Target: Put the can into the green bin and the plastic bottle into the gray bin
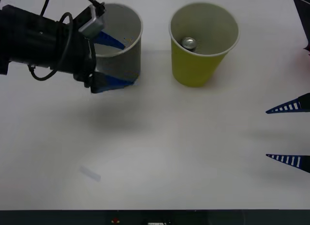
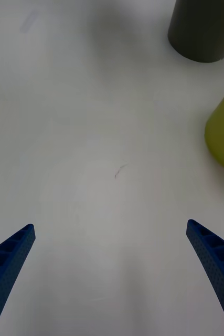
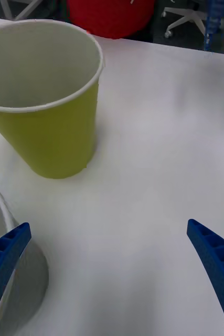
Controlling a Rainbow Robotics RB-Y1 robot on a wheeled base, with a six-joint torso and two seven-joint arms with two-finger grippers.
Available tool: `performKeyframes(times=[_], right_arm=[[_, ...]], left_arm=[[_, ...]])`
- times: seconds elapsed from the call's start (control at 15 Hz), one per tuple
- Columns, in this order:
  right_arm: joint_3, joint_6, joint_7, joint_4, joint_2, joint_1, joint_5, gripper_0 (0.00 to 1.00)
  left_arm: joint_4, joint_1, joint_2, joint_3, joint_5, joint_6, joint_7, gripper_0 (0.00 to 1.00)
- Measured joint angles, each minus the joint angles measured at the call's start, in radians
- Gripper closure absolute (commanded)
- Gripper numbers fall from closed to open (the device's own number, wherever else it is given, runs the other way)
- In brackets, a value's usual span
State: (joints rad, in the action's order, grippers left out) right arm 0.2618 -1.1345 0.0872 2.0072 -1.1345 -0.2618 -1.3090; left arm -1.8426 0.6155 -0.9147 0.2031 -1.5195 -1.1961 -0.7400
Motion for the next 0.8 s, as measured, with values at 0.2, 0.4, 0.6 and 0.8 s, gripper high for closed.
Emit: performKeyframes(times=[0.2,0.4,0.6,0.8], right_arm=[[0.000,0.000,0.000,0.000,0.000,0.000,0.000,0.00],[0.000,0.000,0.000,0.000,0.000,0.000,0.000,0.00],[0.000,0.000,0.000,0.000,0.000,0.000,0.000,0.00],[0.000,0.000,0.000,0.000,0.000,0.000,0.000,0.00]], left_arm=[[-0.084,-0.168,-0.084,-0.054,0.066,0.046,0.106,0.00],[-0.120,-0.332,-0.177,-0.080,0.185,0.126,0.262,0.00],[-0.121,-0.459,-0.252,-0.115,0.304,0.144,0.423,0.00],[-0.121,-0.576,-0.312,-0.170,0.398,0.144,0.534,0.00]])
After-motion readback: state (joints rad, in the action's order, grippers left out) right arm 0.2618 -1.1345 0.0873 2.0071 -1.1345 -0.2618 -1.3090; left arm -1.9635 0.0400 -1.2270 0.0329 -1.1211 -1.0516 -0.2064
